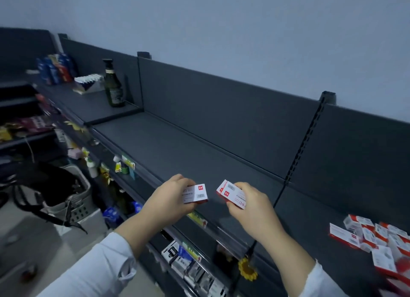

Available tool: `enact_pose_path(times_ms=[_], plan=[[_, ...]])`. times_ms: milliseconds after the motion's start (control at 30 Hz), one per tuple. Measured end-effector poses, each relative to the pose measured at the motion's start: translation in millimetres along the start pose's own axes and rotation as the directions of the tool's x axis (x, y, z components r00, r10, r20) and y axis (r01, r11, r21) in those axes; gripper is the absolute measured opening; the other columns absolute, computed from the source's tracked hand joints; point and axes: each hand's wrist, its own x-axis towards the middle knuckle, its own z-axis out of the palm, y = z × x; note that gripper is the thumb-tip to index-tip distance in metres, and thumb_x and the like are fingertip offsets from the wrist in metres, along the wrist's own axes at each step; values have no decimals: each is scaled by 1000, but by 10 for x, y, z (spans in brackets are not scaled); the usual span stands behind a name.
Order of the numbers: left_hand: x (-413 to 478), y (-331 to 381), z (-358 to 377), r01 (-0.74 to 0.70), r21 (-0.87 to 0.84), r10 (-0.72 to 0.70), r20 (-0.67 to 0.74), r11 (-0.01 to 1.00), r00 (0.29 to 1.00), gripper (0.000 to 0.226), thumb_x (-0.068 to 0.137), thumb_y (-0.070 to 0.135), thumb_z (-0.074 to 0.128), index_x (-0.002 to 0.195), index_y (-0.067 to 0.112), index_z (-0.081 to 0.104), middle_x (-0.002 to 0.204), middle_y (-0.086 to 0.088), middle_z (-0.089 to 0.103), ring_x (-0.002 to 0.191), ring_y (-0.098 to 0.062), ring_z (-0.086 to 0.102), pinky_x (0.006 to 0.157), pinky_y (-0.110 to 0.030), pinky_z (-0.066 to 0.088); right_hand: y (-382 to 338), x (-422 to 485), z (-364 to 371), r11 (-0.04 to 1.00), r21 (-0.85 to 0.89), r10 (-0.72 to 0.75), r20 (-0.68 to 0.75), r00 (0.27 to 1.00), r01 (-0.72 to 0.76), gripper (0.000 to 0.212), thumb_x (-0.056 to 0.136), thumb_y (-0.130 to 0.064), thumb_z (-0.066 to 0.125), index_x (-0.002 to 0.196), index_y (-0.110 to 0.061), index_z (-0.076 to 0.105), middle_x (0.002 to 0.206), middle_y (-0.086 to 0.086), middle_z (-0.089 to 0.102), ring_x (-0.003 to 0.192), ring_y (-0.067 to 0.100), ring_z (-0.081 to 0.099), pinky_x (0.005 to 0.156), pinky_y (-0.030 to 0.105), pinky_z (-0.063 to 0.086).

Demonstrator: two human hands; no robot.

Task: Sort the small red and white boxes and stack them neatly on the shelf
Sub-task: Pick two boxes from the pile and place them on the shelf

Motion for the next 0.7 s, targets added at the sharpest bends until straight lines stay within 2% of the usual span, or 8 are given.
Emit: enact_pose_path(times_ms=[200,367,600,700], plan=[[469,-418,-256,92,10,-91,-77,996,993,39,78,47,71,112,32,59,98,15,50,87,-6,55,76,-28,51,-167,769,410,999,50,-16,37,999,14,17,86,-25,65,101,-20,59,88,-7,61,82,13,58,66,32,52],[730,-782,-402,169,27,-164,-135,985,977,39,79,49,70,113,32,59,96,16,48,86,-6,54,76,-25,48,-319,1305,706,994,86,-77,85,993,69,24,85,-25,67,108,-21,59,90,-8,62,83,12,58,68,31,52],[1040,-1328,-475,233,52,-226,-121,971,967,36,81,39,69,114,33,58,96,16,46,86,-5,52,73,-20,45,-515,1798,1126,989,99,-118,140,983,105,24,86,-22,66,110,-23,60,90,-10,61,84,11,58,68,29,52],[1234,-1623,-508,228,51,-221,-111,972,969,32,80,41,67,111,34,58,95,16,47,85,-6,53,74,-24,48,-609,2002,1333,989,104,-119,132,984,106,23,86,-23,66,108,-22,60,89,-10,61,85,13,58,71,32,52]])
